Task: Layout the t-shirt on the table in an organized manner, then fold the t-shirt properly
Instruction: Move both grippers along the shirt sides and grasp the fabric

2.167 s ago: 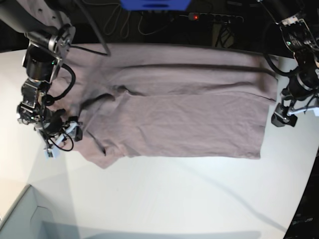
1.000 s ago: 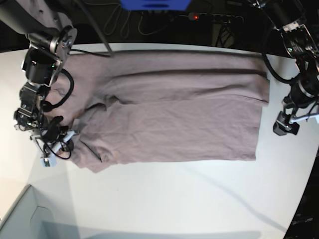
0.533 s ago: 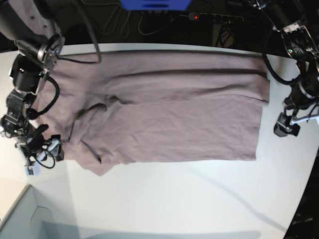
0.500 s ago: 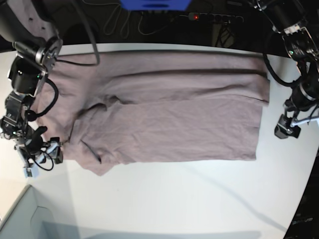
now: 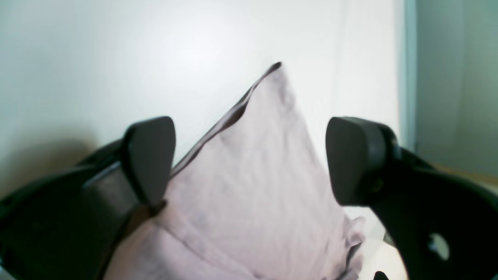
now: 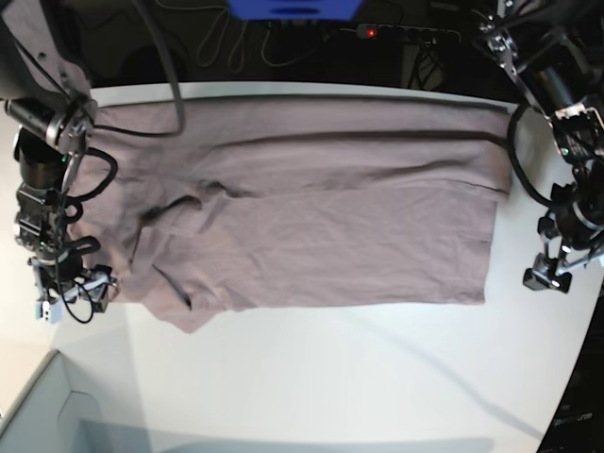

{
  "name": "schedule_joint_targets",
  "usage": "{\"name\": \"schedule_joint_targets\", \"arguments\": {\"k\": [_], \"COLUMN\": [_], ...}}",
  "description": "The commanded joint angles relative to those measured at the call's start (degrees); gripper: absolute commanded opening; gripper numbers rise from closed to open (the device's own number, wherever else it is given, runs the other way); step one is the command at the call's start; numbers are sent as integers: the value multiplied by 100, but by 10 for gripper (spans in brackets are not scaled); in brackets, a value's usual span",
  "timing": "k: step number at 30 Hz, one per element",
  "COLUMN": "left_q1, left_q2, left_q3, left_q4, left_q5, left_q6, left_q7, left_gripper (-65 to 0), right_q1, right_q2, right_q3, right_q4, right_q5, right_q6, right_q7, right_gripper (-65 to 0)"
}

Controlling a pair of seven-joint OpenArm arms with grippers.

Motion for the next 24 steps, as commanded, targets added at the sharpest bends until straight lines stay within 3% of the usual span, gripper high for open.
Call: {"name": "schedule_joint_targets", "arguments": {"k": [1, 5, 12, 15, 18, 24], "left_q1": [-172, -409, -726, -840, -910, -937], "left_q2": [-87, -87, -87, -87, -87, -149], "left_q3": [-9, -9, -1, 175, 597, 1538], "left_q4": [15, -275, -776, -811, -820, -1137], "left_q5": [-78, -78, -60, 344, 793, 898], "left_q6": [-21, -21, -21, -21, -21, -21], "left_q7": [14, 14, 14, -3, -320, -1366], "left_gripper": [-61, -61, -61, -60, -60, -60], "right_q1": [168, 168, 36, -34, -26, -43], "right_q2": [114, 114, 79, 70, 87, 79], "right_q3": [10, 10, 10, 2, 2, 2], "right_q4": [81, 72, 64, -200, -490, -534], "right_q5": [65, 65, 65, 65, 65, 65], "right_q6": [-101, -453, -479, -479, -479, -470], "right_q7": [212, 230, 203, 230, 238, 238], "right_gripper": [-254, -252, -253, -253, -253, -255]}}
